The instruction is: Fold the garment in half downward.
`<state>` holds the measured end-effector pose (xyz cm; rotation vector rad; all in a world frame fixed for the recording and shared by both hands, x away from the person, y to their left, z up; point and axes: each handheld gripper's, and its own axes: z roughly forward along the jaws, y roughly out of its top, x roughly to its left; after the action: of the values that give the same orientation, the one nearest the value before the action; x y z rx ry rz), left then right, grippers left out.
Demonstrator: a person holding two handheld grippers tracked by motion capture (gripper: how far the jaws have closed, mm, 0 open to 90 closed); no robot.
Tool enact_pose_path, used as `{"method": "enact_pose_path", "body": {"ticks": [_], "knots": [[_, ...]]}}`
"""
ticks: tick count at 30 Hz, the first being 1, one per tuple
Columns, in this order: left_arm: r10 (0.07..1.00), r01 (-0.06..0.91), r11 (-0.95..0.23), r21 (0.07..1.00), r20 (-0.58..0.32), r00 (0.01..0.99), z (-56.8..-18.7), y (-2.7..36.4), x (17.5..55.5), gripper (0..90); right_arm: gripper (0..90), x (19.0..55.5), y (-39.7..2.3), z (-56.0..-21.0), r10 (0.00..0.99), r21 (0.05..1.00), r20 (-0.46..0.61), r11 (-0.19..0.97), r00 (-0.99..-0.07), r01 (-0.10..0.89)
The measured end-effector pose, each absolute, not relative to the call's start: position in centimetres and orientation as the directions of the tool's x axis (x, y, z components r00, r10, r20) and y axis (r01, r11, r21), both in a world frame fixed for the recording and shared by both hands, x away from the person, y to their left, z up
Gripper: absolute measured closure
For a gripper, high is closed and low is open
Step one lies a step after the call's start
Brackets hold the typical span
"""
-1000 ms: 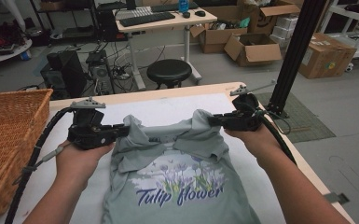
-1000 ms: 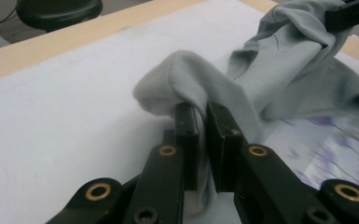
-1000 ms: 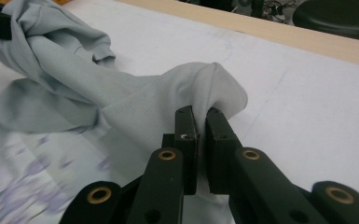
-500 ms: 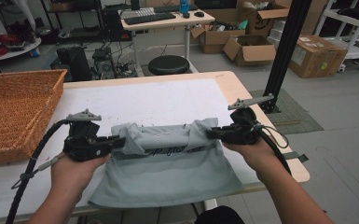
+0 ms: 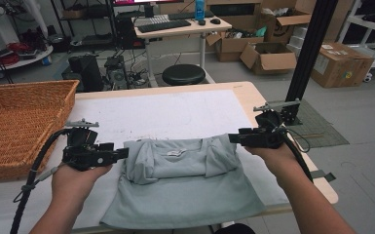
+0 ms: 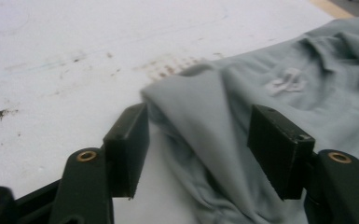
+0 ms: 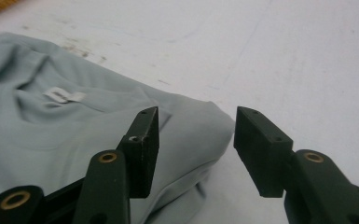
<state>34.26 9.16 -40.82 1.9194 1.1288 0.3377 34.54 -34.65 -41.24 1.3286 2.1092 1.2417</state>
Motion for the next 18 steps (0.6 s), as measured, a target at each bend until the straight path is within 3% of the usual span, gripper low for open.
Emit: {"method": "enact_pose_path", "body": {"ticks": [4, 8, 12, 14, 15, 16, 18], "knots": [[0.821, 0.617, -0.23, 0.752, -0.19, 0.538, -42.6, 9.2, 36.4, 37.6, 48.7, 36.5, -34.3, -43.0, 0.865, 0.775, 0.121, 0.225, -0.488, 0.59], [0.812, 0.68, -0.204, 0.704, -0.266, 0.519, -44.4, 9.2, 37.6, 34.6, 48.5, 36.7, -34.4, -44.8, 0.862, 0.747, 0.129, 0.24, -0.49, 0.62], [0.821, 0.662, -0.213, 0.719, -0.235, 0.52, -44.7, 8.6, 37.1, 36.3, 51.9, 36.0, -34.3, -44.9, 0.861, 0.753, 0.121, 0.245, -0.495, 0.611], [0.782, 0.661, -0.222, 0.716, -0.274, 0.56, -44.9, 8.4, 36.8, 59.6, 63.2, 35.8, -34.0, -44.7, 0.847, 0.738, 0.124, 0.27, -0.516, 0.619], [0.779, 0.65, -0.235, 0.722, -0.26, 0.57, -44.9, 8.3, 36.6, 64.2, 67.3, 35.7, -33.9, -44.7, 0.835, 0.735, 0.135, 0.276, -0.534, 0.619], [0.766, 0.644, -0.243, 0.726, -0.263, 0.586, -44.9, 8.1, 36.5, 75.3, 74.3, 35.6, -33.9, -44.7, 0.831, 0.734, 0.139, 0.278, -0.538, 0.619], [0.771, 0.632, -0.26, 0.73, -0.237, 0.591, -44.7, 8.0, 36.6, 79.4, 79.5, 35.7, -33.8, -44.7, 0.813, 0.738, 0.163, 0.275, -0.559, 0.616]]}}
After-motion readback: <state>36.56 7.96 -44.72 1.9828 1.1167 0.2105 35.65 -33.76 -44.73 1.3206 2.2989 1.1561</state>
